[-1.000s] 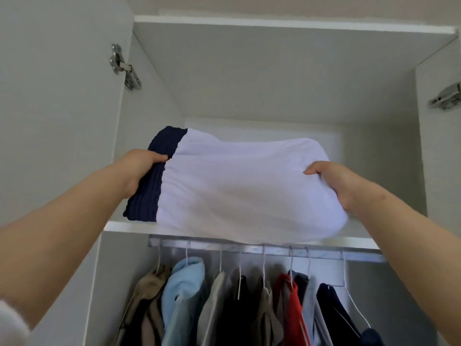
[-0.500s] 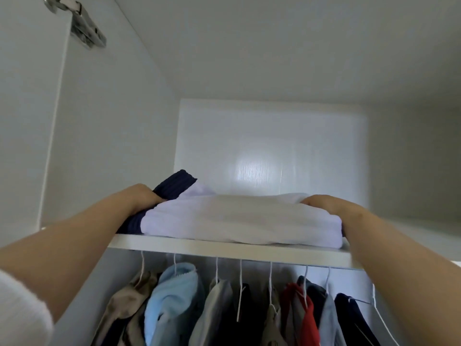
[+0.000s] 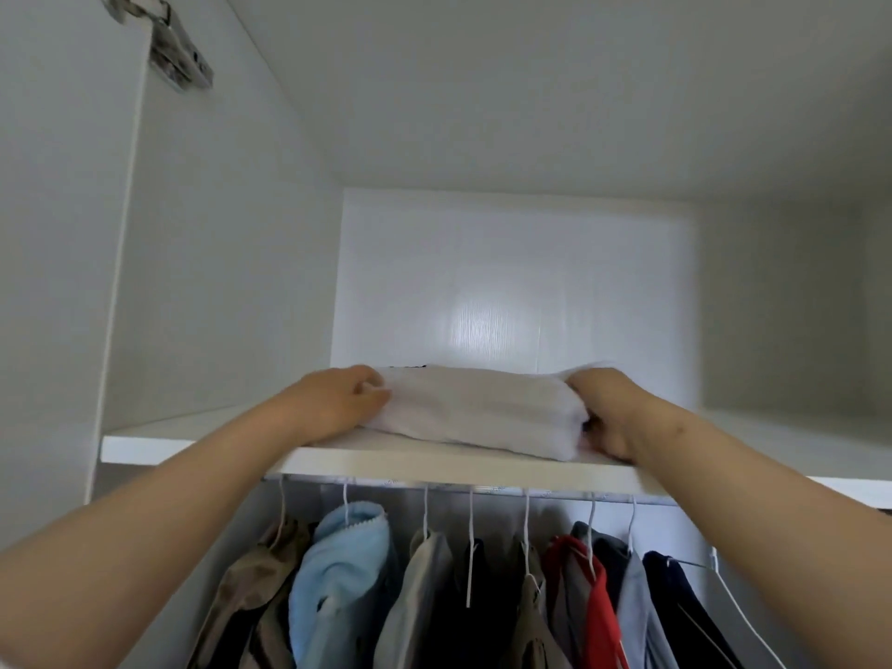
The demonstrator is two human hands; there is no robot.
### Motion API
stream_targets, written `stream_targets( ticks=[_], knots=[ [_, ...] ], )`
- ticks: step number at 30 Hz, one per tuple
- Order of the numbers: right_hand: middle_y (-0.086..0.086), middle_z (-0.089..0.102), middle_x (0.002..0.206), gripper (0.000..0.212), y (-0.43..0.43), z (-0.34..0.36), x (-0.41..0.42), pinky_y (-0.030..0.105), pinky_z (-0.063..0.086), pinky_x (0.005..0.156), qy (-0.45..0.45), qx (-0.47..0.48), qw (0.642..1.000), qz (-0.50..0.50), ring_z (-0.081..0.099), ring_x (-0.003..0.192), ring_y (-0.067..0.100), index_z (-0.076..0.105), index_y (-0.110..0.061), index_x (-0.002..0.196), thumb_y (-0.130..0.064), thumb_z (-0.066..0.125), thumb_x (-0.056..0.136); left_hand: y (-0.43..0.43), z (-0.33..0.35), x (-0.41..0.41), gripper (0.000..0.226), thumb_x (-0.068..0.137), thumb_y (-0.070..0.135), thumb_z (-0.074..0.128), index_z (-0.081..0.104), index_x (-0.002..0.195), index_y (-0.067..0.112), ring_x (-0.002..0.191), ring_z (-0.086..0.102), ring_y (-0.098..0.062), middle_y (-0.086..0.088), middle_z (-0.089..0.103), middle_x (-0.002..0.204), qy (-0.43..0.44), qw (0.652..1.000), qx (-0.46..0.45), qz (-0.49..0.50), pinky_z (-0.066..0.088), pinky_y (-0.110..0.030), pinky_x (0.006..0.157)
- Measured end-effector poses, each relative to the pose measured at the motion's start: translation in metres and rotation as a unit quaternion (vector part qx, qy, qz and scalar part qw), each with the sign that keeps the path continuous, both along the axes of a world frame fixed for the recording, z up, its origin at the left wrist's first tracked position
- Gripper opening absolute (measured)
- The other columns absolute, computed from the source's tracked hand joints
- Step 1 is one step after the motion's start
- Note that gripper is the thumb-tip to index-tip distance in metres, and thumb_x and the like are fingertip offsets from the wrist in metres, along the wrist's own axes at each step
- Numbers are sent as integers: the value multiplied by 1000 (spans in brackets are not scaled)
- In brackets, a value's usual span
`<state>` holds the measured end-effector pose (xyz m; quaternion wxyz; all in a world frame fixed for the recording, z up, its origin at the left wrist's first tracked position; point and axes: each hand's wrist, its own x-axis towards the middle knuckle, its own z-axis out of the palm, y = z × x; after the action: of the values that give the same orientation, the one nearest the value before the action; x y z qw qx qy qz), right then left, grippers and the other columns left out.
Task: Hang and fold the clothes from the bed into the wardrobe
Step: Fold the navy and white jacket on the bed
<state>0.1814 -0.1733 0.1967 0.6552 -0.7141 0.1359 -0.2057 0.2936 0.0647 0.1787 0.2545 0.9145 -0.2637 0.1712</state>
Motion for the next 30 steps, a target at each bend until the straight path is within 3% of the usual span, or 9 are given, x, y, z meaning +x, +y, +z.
stream_targets(
  ticks=[4,6,9,11,13,15,20,23,30],
  knots=[
    [4,58,46,39,24,4,-17,18,37,34,-12,-236,972,3,48,33,13,63,-5,83,-42,51,91,10,11,-2,28,96,25,31,59,94,25,103,46,-19,-1,56,119,-25,982,-183,24,34,-31,87],
    [-1,61,60,37,22,10,-14,25,44,49,-126,-391,902,-131,56,54,16,64,-10,83,-43,49,89,8,14,-16,30,95,22,33,57,80,31,99,48,-13,11,59,103,-93,954,-280,-47,35,-25,79],
    [-5,56,121,23,23,9,2,33,36,89,-112,-579,790,-167,48,111,21,59,-35,105,-46,47,90,-8,12,-43,15,94,40,40,55,97,40,101,50,-3,27,53,103,-96,965,-165,-180,33,-12,77],
    [-8,46,136,29,23,4,13,38,29,103,-5,-587,807,-71,40,123,21,56,-41,112,-54,42,90,-16,7,-46,33,89,49,48,49,120,40,97,49,-1,23,50,112,-77,980,-25,-182,33,-11,75],
    [-9,53,128,32,26,-3,16,30,31,96,46,-537,842,31,47,112,15,57,-38,108,-57,37,91,-12,8,-43,32,89,38,51,52,121,38,85,48,3,16,52,111,-79,987,54,-131,33,-12,70],
    [-11,53,126,40,29,-7,15,24,29,92,48,-548,832,68,47,116,13,53,-38,120,-60,38,90,2,12,-38,30,92,26,48,58,118,35,84,47,1,10,57,115,-71,990,86,-91,34,-13,71],
    [-14,33,148,63,48,-6,11,19,23,94,64,-597,786,148,37,119,5,27,-40,143,-54,52,87,43,4,-22,35,93,17,43,60,119,32,102,51,-16,-1,56,131,-63,996,61,24,37,-25,85],
    [-11,23,154,61,65,-9,15,20,19,100,63,-607,775,165,28,137,12,19,-37,147,-51,45,92,62,-7,-14,34,96,23,39,56,123,33,114,50,-18,3,52,135,-62,995,42,60,36,-27,88],
    [-1,18,156,55,119,-10,41,24,17,109,43,-639,746,182,23,140,17,12,-22,150,-29,36,101,91,-13,-15,37,94,17,36,61,118,28,116,52,-25,-2,57,130,-116,965,61,229,41,-33,94]
  ],
)
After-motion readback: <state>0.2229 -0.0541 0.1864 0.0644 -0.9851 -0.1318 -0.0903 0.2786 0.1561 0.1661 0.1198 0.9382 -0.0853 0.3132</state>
